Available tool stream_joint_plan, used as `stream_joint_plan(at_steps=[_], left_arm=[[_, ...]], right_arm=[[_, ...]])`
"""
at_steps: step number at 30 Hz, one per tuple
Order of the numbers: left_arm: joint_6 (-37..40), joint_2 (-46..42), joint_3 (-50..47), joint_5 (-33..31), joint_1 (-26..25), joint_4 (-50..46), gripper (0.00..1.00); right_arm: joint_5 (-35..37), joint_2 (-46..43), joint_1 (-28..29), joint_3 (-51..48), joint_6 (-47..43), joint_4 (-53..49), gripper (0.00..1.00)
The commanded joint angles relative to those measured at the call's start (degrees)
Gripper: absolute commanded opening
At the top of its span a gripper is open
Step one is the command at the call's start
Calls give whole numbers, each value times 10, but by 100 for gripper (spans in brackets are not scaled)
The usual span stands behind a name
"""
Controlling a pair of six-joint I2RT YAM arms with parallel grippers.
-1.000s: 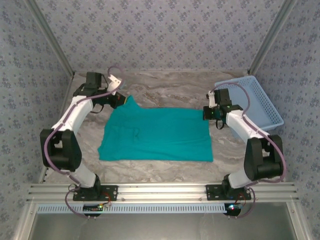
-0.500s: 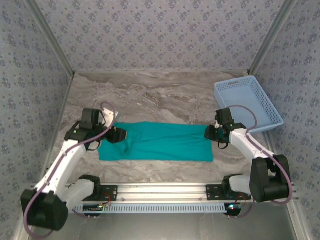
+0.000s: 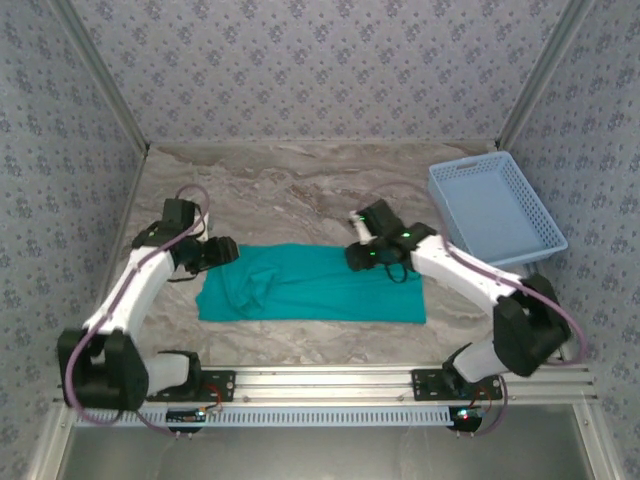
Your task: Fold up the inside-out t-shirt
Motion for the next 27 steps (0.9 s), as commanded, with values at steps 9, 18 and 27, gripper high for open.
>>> stream_joint_plan(at_steps=[9, 18, 27], left_arm=[[-139, 144, 63, -54, 28, 47, 63], [-112, 265, 124, -61, 28, 92, 43], [-80, 316, 175, -65, 54, 60, 2]], right_arm=[[-18, 212, 191, 181, -123, 164, 57], [100, 346, 252, 275, -189, 196, 58], [105, 268, 252, 177, -164, 228, 2]])
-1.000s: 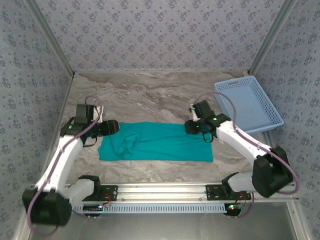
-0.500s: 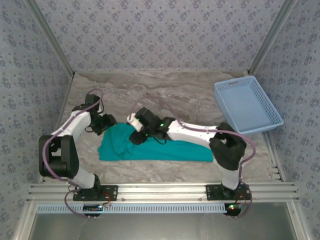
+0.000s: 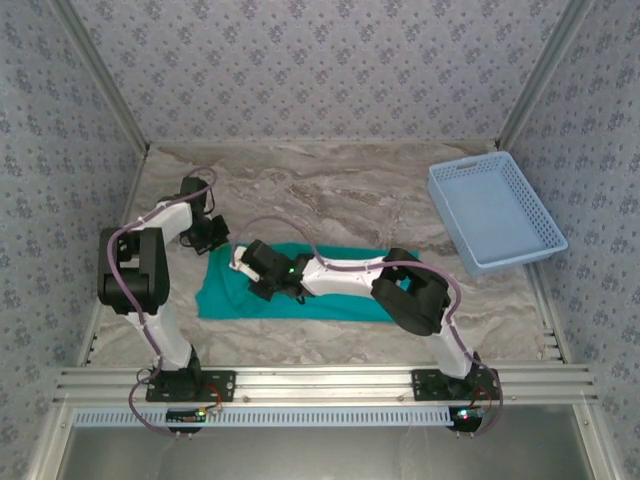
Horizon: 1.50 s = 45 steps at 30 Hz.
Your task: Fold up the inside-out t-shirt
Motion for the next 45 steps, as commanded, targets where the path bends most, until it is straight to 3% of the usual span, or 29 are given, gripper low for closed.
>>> stream_joint_plan(at_steps=[1, 7, 9, 14, 20, 25, 29, 33, 35, 38, 41, 44, 45], left_arm=[[5, -7, 17, -17, 22, -20, 0], [-56, -27, -21, 21, 62, 5, 0], [-75, -29, -42, 39, 77, 26, 8], [-84, -38, -46, 40, 102, 16, 36], [-90, -119, -74, 72, 95, -31, 43], [-93, -255, -155, 51, 73, -119, 44], [-116, -354, -241, 66, 31, -163, 44], [-166, -403, -292, 67, -32, -147, 44], [-178, -393, -291, 39, -65, -146, 44], [-183, -363, -294, 20, -89, -134, 43], [-187, -338, -305, 20, -94, -114, 40], [-184, -321, -302, 2, -93, -103, 30], [-179, -316, -294, -7, -92, -105, 17]], right_arm=[[-24, -81, 3, -56, 1, 21, 1], [-111, -134, 16, -156, 7, 30, 2], [-129, -128, 22, -178, 13, 34, 21], [-103, -148, 28, -187, 8, 11, 43], [-84, -193, 17, -173, -39, -2, 44], [-91, -168, 6, -158, -104, 40, 48], [-113, -131, -3, -137, -84, 44, 49], [-141, -104, -10, -143, -40, 77, 50], [-147, -87, -12, -134, -29, 81, 49], [-155, -76, -17, -134, -12, 89, 39], [-148, -82, -18, -148, 0, 106, 18], [-140, -89, -18, -161, 10, 120, 9], [-140, -91, -18, -162, 12, 119, 8]])
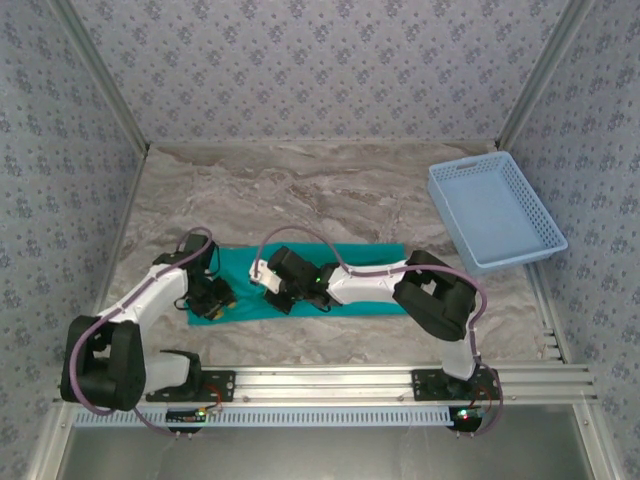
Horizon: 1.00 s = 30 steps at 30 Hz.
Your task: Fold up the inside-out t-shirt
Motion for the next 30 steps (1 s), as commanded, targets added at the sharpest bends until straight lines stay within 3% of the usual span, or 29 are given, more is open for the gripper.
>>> stream_joint_plan(at_steps=[1, 4, 12, 20, 21, 23, 26, 30], left_arm=[[3, 12, 21, -40, 0, 4, 9], [11, 9, 50, -48, 4, -12, 0], [2, -74, 83, -42, 27, -111, 0], [11, -115, 40, -41, 97, -151, 0], [11, -115, 33, -32, 103, -142, 4], [3, -119, 28, -33, 114, -137, 27], [8, -124, 44, -41, 124, -129, 35], [17, -83, 104, -42, 119, -109, 36]], right_arm=[[1, -15, -2, -12, 20, 20, 7], [1, -23, 0, -20, 23, 23, 6], [4, -71, -12, -40, -5, -5, 6], [-35, -38, 4, -74, -9, 11, 21], [-35, -38, 5, -79, -7, 13, 25], [-49, -50, 5, -93, -10, 14, 31], [-59, -83, 1, -106, -17, 1, 40], [-49, -114, -39, -86, 21, -32, 42]])
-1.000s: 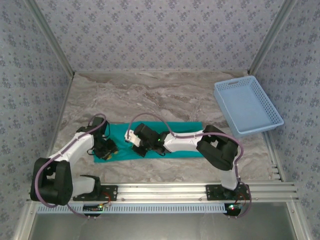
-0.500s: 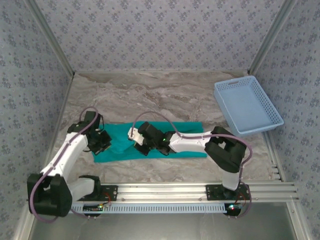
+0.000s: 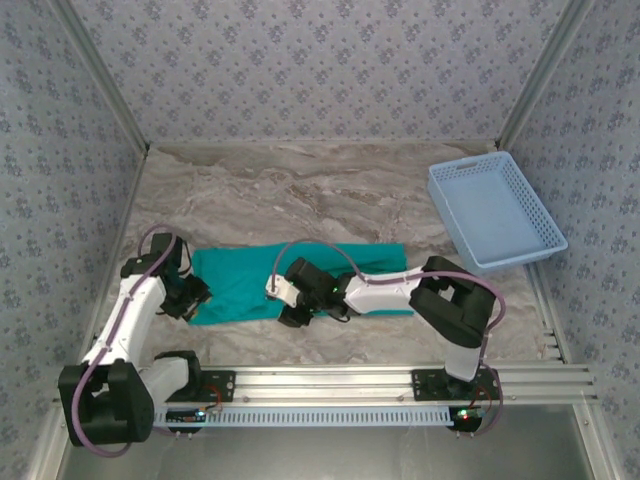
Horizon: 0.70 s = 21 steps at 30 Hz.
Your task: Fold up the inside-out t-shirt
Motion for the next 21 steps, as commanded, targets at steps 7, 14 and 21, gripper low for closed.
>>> stream_joint_plan(at_steps=[7, 14, 21], left_arm=[[-1, 148, 134, -24, -78, 127, 40], [21, 280, 158, -97, -76, 203, 35], [32, 354, 125, -87, -12, 258, 25]], right_arm=[[133, -57, -127, 33, 221, -45, 44], [133, -77, -249, -14, 396, -82, 36], [98, -86, -355, -101, 384, -64, 24]])
